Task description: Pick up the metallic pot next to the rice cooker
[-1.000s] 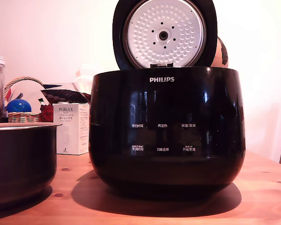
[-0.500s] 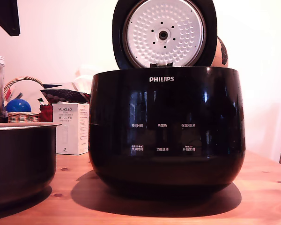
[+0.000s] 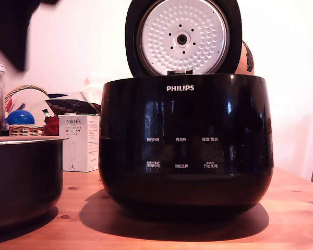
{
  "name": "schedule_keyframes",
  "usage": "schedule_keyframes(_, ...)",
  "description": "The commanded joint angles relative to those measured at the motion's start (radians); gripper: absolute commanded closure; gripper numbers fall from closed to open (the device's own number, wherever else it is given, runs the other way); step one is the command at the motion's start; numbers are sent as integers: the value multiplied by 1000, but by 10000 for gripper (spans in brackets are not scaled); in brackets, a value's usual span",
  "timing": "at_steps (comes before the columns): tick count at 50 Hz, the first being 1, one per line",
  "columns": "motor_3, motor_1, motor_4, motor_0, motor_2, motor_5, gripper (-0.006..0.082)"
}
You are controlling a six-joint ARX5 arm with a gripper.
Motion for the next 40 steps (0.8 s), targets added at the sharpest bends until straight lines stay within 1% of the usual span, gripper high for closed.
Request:
schedule_keyframes(1, 1, 5, -27, -2, -37, 2, 791)
schedule_keyframes(6, 7, 4, -37, -2, -65, -10, 778)
schedule_keyframes(11, 45, 3, -37, -3, -76, -35, 691)
schedule_keyframes(15, 67, 3, -37, -13, -87, -52, 591)
schedule_keyframes(19, 78, 3, -37, -31, -105, -51, 440)
schedule_keyframes(21, 80, 3, -39, -39, -116, -51, 396)
schedule_keyframes(30, 132, 3, -79, -60, -174, -58, 294)
schedule_keyframes(38, 215, 5, -144, -62, -229, -58, 290)
schedule_keyframes(40, 241, 5, -187, -63, -237, -60, 291)
